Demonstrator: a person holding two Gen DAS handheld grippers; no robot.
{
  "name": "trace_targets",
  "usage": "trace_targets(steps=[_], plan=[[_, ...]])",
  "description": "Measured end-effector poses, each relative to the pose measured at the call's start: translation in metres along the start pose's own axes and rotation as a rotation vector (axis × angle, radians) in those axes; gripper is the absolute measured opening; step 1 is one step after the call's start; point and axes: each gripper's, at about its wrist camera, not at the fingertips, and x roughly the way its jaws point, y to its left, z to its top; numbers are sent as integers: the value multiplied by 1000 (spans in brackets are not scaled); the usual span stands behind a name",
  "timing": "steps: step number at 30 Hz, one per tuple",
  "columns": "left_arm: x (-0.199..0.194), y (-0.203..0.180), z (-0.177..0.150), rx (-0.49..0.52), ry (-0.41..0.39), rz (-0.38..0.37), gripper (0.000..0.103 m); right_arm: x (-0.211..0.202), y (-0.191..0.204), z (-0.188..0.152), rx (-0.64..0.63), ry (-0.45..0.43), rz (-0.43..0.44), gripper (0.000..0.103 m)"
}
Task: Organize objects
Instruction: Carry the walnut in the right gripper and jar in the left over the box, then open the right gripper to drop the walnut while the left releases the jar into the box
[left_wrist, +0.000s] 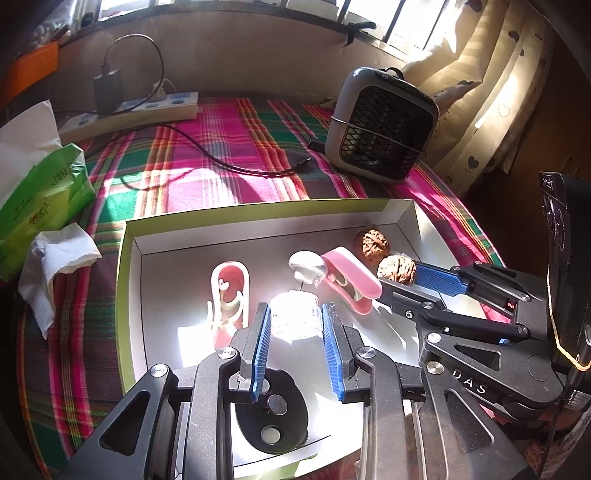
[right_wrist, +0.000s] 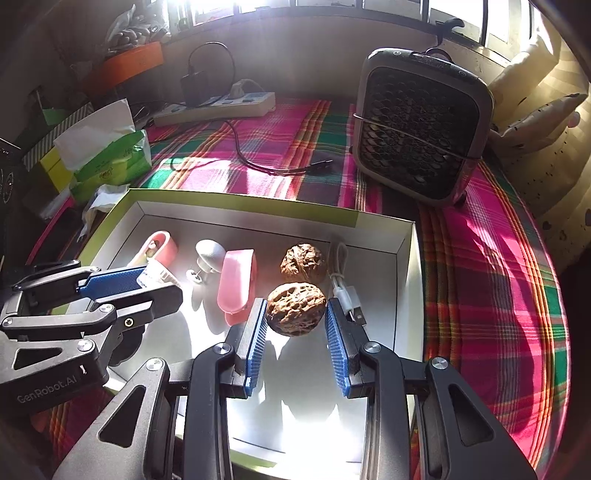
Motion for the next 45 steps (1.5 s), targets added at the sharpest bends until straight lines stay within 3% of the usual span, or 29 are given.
trace_targets(steps=[35,43,45], plan=[[6,1,2,4,8,14,26,2,3,4,-8,-21,-42,33],[5,0,2,8,8,16,32,2,4,4,0,-24,-44,34],[5,0,1,8,6,18,36,1,4,3,0,-26,-42,40]])
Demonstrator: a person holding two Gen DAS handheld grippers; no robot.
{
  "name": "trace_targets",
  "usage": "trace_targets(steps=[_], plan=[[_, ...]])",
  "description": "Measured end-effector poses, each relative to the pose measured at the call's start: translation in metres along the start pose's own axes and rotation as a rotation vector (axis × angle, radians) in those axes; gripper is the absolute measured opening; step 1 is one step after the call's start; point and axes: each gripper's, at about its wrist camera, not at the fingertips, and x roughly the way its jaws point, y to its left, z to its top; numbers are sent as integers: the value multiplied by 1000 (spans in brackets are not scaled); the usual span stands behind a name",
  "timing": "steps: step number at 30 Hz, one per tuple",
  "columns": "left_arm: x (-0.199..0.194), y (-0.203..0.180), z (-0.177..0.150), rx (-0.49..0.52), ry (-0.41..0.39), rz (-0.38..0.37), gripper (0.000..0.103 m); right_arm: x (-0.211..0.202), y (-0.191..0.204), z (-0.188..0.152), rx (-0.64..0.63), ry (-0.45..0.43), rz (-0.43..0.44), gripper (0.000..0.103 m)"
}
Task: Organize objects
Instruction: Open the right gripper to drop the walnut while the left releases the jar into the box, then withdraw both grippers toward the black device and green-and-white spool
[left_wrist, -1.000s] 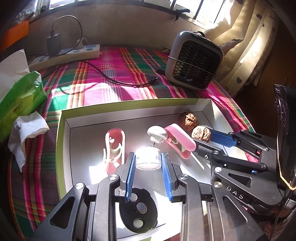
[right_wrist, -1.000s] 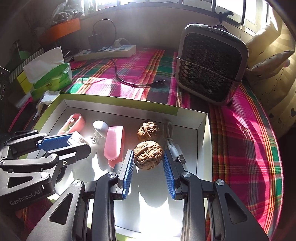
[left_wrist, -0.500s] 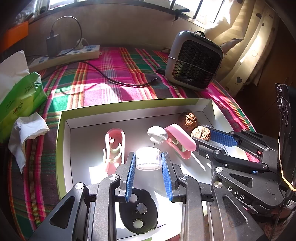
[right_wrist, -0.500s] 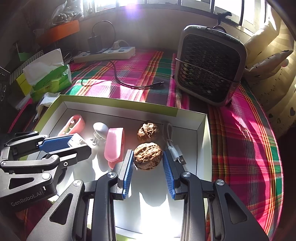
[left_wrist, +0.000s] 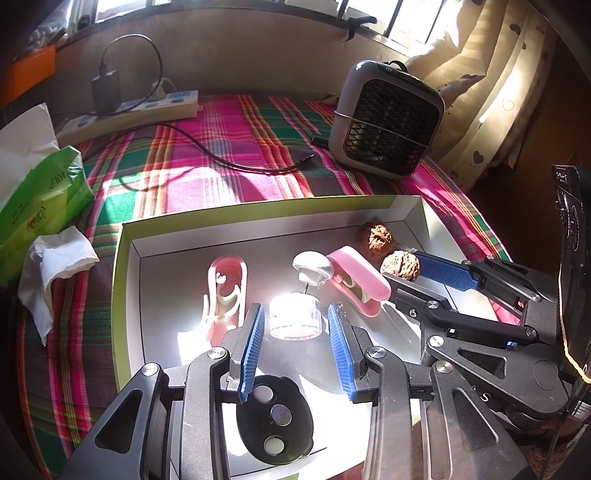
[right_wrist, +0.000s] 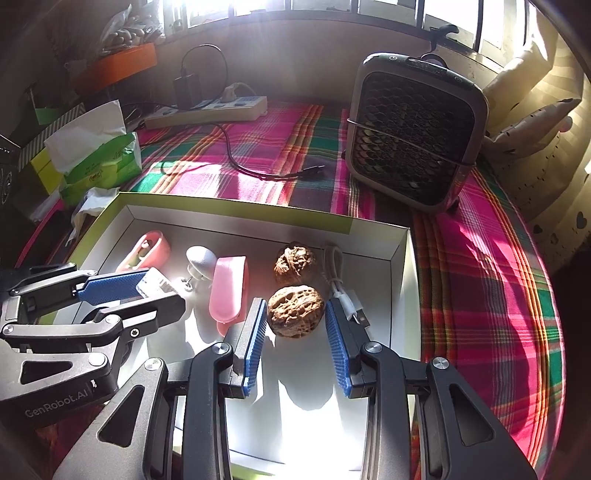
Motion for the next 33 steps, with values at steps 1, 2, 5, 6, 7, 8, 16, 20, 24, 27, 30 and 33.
trace_targets(steps=[1,2,5,6,7,8,16,20,24,27,30,33], plan=[[0,1,0,-1,-1,0,37,-1,0,0,-1,-2,0,41],[0,1,0,-3,0,0,37,-1,0,0,-1,-4,0,41],[-1,2,1,-4,0,7,38,-3,-1,-1,2,-10,-3,41],[-1,2,0,-6,0,7,38,-3,-1,-1,3,-10,-3,41],[-1,2,0,-8,1,6,38,-4,-1,-1,5,-12,-4,42],[-2,3,0,-11,1,8,38,-5,-1,-1,6,-15,-4,42],[-11,-1,-3,-7,-19,8,38,-14,0,-3,17,-30,-10,46],[-18,-4,-5,-1,-36,17,38,-20,0,-5,25,-42,-12,46],[-25,-7,-8,3,-45,18,38,-28,0,-7,34,-54,-14,46],[-32,-10,-11,5,-57,19,39,-34,1,-10,35,-66,-20,46],[-39,-14,-13,15,-74,26,39,-42,0,-14,38,-75,-25,46],[-47,-15,-16,16,-87,20,39,-49,1,-17,44,-84,-28,46]])
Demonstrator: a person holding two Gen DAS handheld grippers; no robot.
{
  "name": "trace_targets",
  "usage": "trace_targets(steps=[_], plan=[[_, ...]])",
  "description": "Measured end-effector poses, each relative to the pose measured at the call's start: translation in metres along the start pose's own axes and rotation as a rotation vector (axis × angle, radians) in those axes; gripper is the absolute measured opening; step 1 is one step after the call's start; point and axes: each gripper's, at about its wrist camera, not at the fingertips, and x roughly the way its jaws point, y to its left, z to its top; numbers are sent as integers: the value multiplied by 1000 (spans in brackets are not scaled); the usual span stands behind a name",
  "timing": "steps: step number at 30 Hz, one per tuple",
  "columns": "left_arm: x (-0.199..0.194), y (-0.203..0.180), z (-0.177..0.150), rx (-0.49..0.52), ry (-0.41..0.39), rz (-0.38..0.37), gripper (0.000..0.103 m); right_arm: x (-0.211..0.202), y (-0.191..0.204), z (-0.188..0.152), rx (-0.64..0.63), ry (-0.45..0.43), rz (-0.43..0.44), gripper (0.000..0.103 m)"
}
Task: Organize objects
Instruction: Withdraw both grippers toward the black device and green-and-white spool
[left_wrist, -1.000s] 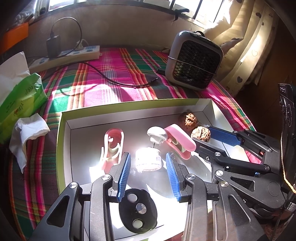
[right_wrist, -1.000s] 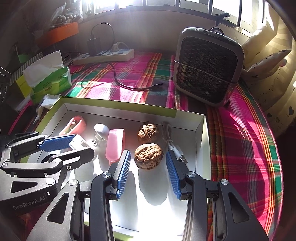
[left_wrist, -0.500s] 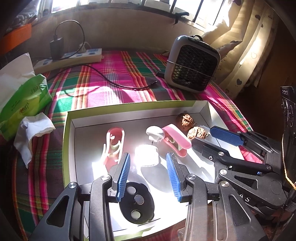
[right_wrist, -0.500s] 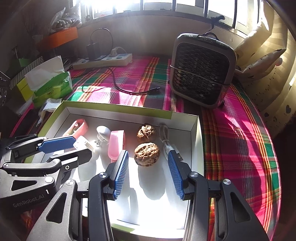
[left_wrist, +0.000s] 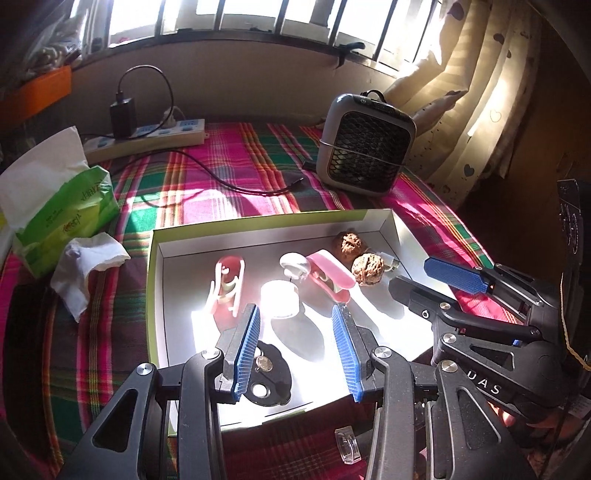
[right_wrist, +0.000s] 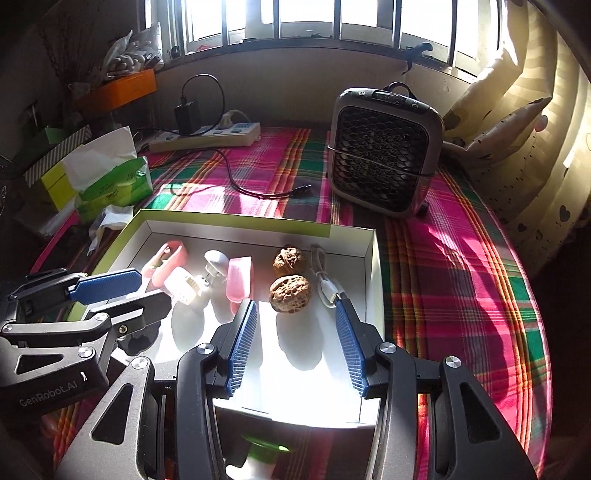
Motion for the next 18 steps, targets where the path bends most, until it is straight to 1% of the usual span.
trace_targets(steps=[3,18], plan=[[-9,-3,-3,14,-18,13,39,-9,1,-2,3,-15,-1,46],[-43,-6,-27,18,-54,-14,39,-40,4,-23,21,-51,-15,46]])
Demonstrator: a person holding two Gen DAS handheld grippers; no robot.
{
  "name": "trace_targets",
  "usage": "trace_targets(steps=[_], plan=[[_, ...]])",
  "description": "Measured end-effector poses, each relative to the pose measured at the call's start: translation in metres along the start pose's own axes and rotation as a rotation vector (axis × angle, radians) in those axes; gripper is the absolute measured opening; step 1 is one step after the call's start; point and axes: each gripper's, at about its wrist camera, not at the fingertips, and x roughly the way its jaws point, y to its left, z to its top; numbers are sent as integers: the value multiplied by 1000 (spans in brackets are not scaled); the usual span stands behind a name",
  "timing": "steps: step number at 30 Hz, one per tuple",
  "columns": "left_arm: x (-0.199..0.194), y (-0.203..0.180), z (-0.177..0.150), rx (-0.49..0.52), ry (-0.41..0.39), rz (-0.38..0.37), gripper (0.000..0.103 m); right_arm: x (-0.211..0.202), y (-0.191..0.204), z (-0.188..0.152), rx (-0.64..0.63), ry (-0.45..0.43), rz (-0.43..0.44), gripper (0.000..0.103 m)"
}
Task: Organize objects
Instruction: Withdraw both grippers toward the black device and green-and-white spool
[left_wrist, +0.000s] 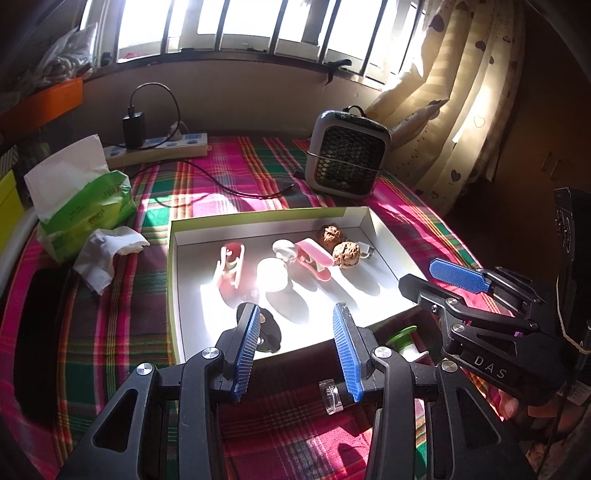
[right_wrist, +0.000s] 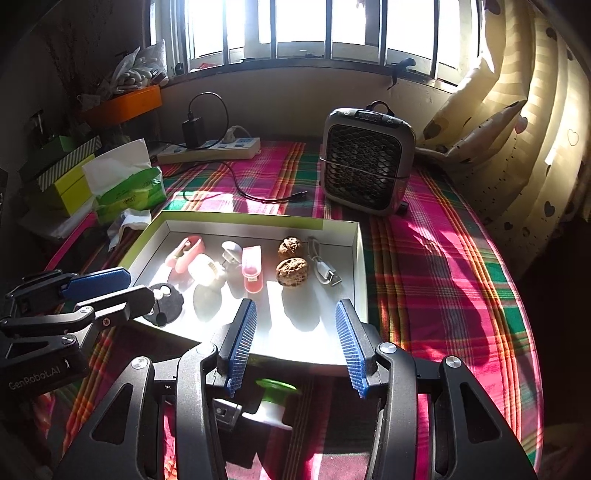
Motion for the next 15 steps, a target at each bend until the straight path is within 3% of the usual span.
trace_targets(steps=[15], plan=[[1,-13,-30,72,60,-103,41,-16,-11,-29,26,2,-25,46]])
